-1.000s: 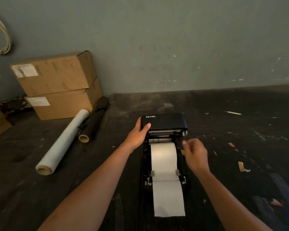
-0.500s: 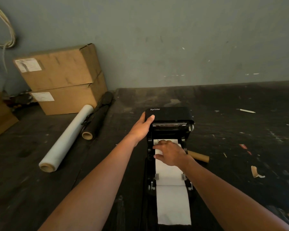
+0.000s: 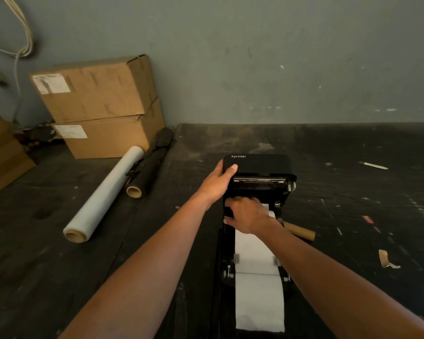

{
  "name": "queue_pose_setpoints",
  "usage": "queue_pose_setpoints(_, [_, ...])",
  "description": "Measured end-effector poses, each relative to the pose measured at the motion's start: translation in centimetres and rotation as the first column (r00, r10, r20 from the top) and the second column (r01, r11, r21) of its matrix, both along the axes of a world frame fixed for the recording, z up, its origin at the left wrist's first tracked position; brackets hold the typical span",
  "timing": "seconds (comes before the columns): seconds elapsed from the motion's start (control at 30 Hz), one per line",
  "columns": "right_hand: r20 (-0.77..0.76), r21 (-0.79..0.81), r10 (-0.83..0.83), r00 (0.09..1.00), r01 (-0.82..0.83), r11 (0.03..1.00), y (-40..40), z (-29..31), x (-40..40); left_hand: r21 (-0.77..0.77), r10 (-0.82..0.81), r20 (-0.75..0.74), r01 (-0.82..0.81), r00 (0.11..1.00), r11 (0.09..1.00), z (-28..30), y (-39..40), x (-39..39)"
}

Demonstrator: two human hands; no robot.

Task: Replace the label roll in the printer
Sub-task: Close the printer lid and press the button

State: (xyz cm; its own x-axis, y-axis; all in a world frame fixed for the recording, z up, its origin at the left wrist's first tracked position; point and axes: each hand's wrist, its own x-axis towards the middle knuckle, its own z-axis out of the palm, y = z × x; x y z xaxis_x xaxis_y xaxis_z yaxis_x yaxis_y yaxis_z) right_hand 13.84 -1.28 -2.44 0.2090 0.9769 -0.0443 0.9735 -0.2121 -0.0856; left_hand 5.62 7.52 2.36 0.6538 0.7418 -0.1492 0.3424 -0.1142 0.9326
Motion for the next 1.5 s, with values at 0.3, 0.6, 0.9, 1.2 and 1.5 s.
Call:
queue_pose_setpoints(0.3, [0.189, -0.118, 0.157, 0.969, -0.136, 0.984, 1.4, -0.1, 0.2, 0.005, 0.002, 0.005, -0.002, 1.0, 1.0, 0.4, 0.2, 0.1])
queue_pose_setpoints(0.6, [-0.083, -0.186, 0.08, 0.993, -0.094, 0.978, 2.0, 1.0, 0.5, -0.003, -0.003, 0.007, 0.003, 1.0, 1.0, 0.6, 0.5, 0.4])
queue_pose_setpoints(0.9, [0.317, -0.265, 0.146, 0.937, -0.06, 0.962, 2.7, -1.5, -0.3, 0.012, 0.011, -0.003, -0.011, 1.0, 1.0, 0.5, 0.5, 0.4])
queue_pose_setpoints(1.2, [0.28, -0.177, -0.023, 0.96, 0.075, 0.981, 3.5, -2.1, -0.5, -0.005, 0.009, 0.013, -0.009, 1.0, 1.0, 0.4, 0.8, 0.5])
queue_pose_setpoints(1.5, [0.301, -0.218, 0.057, 0.952, 0.01, 0.976, 3.2, -2.0, -1.0, -0.006, -0.004, 0.02, 0.004, 1.0, 1.0, 0.5, 0.9, 0.6])
